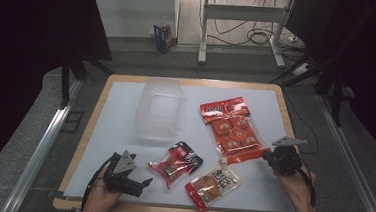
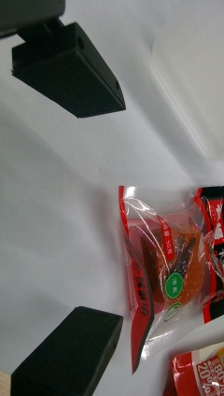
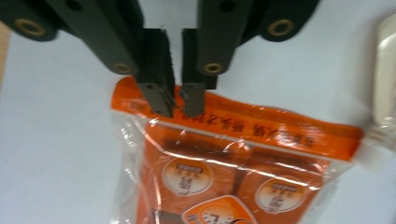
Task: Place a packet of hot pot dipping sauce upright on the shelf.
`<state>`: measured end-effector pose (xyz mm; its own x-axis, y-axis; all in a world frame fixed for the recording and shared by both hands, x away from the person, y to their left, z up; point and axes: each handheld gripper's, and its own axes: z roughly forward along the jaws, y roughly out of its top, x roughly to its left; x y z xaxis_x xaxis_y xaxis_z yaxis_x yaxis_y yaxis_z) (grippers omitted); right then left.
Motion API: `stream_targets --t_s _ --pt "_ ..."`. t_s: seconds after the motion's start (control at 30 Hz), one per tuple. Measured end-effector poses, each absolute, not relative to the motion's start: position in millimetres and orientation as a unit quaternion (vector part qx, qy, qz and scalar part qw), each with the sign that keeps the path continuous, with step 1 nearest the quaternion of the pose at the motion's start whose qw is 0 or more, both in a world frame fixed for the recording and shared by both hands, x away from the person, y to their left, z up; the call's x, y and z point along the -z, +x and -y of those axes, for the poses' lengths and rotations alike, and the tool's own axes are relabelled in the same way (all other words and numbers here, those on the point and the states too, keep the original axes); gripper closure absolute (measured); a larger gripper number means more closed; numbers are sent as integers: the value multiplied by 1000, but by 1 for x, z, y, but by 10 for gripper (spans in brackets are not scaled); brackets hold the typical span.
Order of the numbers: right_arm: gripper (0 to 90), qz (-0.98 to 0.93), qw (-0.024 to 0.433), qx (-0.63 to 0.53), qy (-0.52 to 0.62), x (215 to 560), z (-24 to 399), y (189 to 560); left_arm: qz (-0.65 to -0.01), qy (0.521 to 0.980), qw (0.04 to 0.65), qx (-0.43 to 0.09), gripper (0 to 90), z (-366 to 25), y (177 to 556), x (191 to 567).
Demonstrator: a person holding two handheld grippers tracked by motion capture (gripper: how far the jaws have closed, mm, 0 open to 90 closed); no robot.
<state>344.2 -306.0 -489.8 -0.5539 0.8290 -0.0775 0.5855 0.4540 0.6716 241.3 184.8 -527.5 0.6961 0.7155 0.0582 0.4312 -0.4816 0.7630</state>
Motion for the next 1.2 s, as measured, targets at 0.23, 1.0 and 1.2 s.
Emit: stream_targets --t_s 0.23,1.0,1.2 --pt "884 -821 192 -300 446 491 310 363 -342 840 375 -191 18 -185 242 528" --pt "884 -811 220 -260 476 509 310 416 -338 845 366 -191 16 -182 242 529" --pt "888 -807 176 -281 490 509 314 418 -337 846 366 -191 16 -181 241 530"
